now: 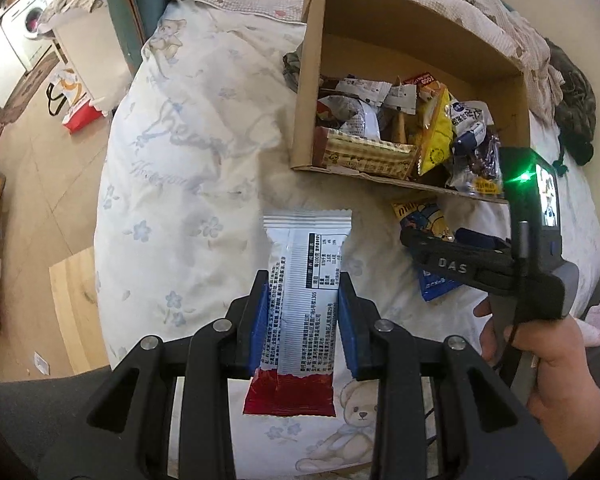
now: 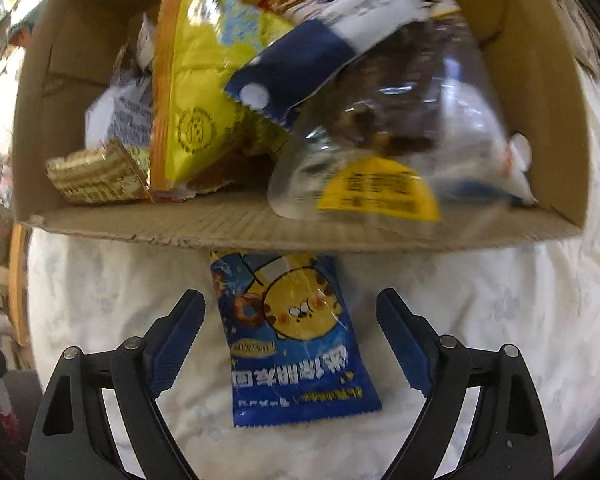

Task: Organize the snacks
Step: 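Grasp the blue cartoon packet with right tool while left tool holds the red-white bar, then carry both snacks over the cardboard box and lower them inside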

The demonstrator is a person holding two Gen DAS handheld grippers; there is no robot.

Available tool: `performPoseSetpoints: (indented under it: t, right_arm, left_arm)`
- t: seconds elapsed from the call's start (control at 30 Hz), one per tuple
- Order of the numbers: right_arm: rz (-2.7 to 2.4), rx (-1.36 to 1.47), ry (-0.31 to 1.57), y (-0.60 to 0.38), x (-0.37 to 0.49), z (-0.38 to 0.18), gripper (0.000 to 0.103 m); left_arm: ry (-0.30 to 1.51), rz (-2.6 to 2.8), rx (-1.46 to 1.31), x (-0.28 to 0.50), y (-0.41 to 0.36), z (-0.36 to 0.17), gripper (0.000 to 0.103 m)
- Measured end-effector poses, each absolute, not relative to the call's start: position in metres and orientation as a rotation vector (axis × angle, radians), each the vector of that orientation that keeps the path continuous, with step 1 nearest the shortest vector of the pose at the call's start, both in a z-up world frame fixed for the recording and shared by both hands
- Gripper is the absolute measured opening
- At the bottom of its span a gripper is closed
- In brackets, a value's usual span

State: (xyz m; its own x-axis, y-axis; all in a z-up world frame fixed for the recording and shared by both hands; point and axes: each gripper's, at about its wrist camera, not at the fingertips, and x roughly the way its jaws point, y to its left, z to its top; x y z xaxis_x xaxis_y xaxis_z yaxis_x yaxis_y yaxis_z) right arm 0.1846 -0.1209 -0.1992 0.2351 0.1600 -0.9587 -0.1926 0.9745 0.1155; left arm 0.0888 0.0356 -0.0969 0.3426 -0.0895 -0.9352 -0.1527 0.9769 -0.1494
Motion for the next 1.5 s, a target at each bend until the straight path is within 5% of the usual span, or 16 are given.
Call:
performPoseSetpoints:
  t: [0.1,0.27,0.47,1.5]
  right_arm:
    - [0.216,-0.034,1.315,-0.119,0.187,-0.206,0.089]
    - [0.227,-0.022,1.312,-0.124,0.187,-0.205,0.057]
    - [0.245,0.063,1.337,-0.139,0.186,-0.196,0.039]
    - [0.427,0.272,1.230,-0.167,0.076,-0.119,0.034]
  left_arm:
    - [1.232,0.041,-0.221,0.091,0.034,-0.101,0.028]
    - [1.235,0.046,-0.208,0.092,0.031,-0.105,0.028]
    - [1.229,0.071,-0.193,0.092,0.034,-0.107,0.028]
    - [1.126,0.201,-0.139,0.078,0.056,-0.101,0.028]
